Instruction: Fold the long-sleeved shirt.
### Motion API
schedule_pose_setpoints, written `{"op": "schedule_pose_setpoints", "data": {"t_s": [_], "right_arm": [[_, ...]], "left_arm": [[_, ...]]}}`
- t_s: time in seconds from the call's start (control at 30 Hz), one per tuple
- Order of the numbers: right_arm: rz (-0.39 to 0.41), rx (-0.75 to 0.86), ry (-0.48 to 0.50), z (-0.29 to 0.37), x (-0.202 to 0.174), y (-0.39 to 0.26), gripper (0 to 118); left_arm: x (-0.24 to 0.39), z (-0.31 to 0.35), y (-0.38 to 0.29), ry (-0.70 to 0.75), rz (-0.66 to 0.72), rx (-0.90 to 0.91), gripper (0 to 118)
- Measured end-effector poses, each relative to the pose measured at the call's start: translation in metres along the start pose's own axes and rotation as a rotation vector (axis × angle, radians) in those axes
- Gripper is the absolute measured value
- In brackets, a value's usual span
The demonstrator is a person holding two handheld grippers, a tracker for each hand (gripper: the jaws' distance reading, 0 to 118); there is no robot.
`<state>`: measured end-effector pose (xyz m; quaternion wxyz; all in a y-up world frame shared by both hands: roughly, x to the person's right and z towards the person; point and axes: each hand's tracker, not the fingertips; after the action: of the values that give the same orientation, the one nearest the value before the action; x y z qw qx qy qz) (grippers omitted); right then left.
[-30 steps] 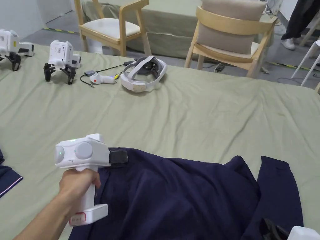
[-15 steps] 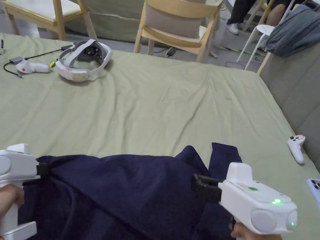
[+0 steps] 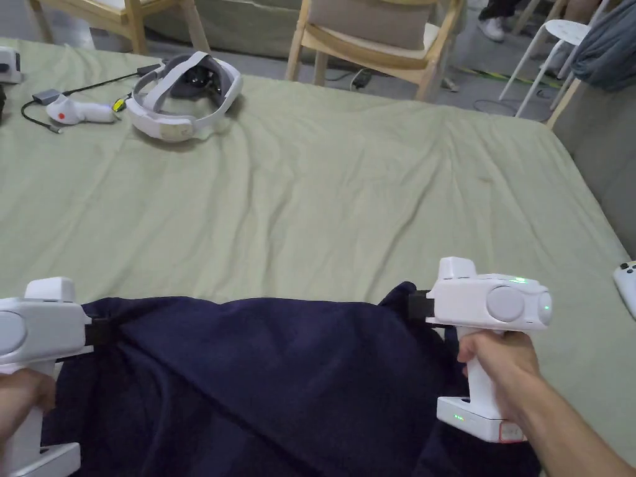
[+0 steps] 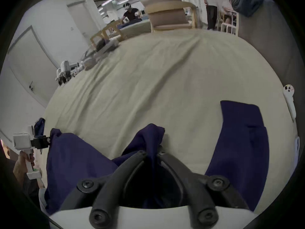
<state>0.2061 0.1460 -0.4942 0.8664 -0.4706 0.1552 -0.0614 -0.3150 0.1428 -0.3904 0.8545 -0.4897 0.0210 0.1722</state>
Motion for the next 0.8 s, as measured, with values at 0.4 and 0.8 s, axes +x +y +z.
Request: {"op": "schedule_pose_setpoints", "data": {"t_s": [0.4, 0.8], "right_arm": [[0.074, 0.432, 0.070, 0.235, -0.035, 0.010, 4], [0.125, 0.792, 0.061, 0.470, -0.085, 0.082, 3]], "left_arm": [[0.021, 0.193, 0.010, -0.161, -0.072, 0.398, 7], [0.089, 0.404, 0.079, -0.231, -0.203, 0.763, 7]]}}
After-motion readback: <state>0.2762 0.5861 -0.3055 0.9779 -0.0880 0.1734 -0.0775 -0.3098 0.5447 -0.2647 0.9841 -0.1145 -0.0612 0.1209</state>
